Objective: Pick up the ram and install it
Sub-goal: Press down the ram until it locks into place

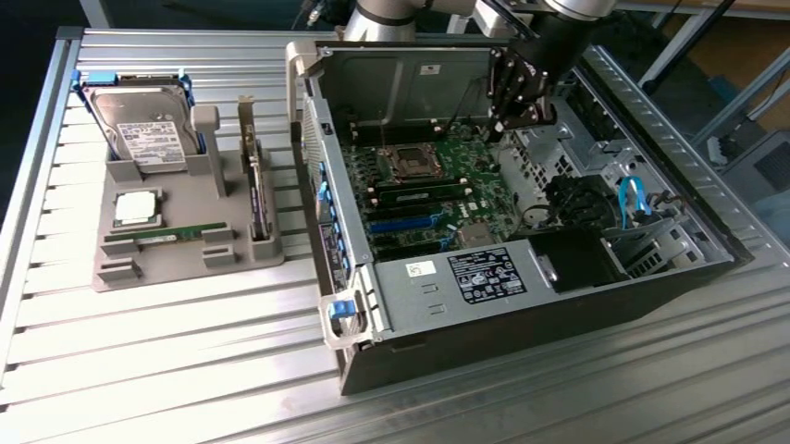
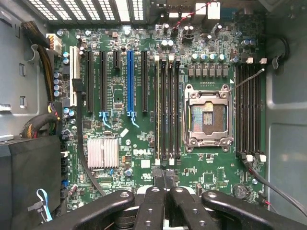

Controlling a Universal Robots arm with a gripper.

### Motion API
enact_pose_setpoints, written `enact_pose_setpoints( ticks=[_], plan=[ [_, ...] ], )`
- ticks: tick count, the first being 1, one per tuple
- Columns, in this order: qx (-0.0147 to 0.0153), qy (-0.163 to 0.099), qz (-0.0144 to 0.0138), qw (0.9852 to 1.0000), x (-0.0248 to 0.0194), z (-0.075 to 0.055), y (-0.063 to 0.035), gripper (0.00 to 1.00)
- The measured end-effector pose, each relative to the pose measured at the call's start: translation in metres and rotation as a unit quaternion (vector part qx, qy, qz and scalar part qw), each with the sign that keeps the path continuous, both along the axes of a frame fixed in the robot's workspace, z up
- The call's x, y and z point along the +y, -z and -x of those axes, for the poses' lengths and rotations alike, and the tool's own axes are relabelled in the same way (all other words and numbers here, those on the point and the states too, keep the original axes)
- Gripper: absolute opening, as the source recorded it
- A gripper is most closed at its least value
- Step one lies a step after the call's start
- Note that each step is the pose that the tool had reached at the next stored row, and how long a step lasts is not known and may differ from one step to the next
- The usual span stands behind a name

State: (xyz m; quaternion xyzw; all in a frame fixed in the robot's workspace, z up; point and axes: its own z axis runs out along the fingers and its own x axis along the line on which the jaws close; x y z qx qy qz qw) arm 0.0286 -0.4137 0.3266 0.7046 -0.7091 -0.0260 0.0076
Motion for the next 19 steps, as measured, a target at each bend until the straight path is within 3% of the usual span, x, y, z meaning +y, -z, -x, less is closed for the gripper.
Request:
enact_pose_setpoints(
  ticks=[8,19],
  plan=[
    [0.0000,0.000,0.0000,1.0000,0.0000,0.000,0.0050,0.10],
    [0.0000,0.000,0.0000,1.0000,0.0000,0.000,0.0226,0.10]
  ],
)
